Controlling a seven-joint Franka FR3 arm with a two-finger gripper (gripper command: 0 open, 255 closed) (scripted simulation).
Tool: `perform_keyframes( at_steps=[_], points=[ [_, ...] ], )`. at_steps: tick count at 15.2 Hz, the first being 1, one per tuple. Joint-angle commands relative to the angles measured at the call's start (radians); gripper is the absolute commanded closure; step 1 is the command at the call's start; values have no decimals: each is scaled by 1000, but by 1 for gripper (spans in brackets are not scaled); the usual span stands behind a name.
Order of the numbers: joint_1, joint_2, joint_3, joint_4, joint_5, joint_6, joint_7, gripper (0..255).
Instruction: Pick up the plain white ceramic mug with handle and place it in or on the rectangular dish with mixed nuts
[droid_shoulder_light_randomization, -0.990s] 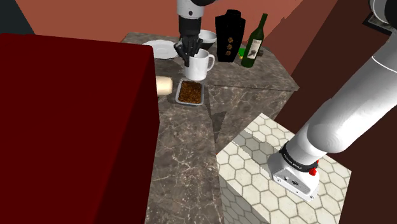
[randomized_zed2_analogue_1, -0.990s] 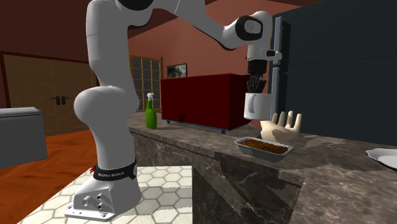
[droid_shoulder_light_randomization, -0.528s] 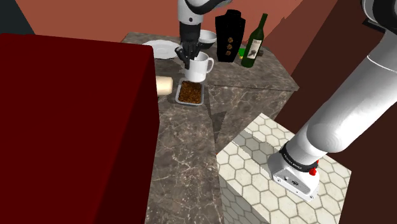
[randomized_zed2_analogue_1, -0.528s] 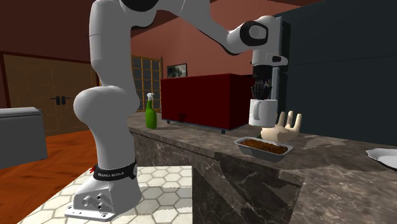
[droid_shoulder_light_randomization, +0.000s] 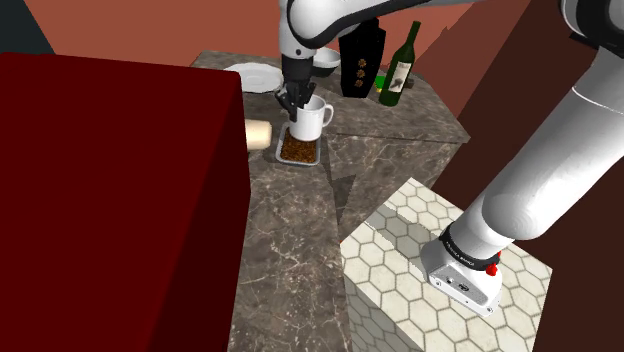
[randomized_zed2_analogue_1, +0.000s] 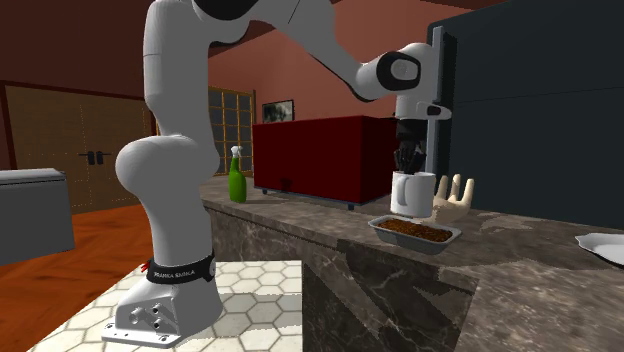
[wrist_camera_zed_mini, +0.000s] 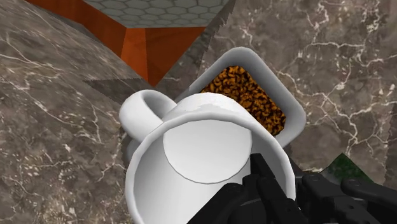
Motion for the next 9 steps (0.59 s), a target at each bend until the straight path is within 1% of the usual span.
perform_keyframes(
  at_steps=[1,4,9],
  points=[
    [1,9,0,-17,-3,27,3,255],
    [2,26,0,-43,-9,70,6,255],
    [2,26,0,-43,-9,70,6,255]
  ],
)
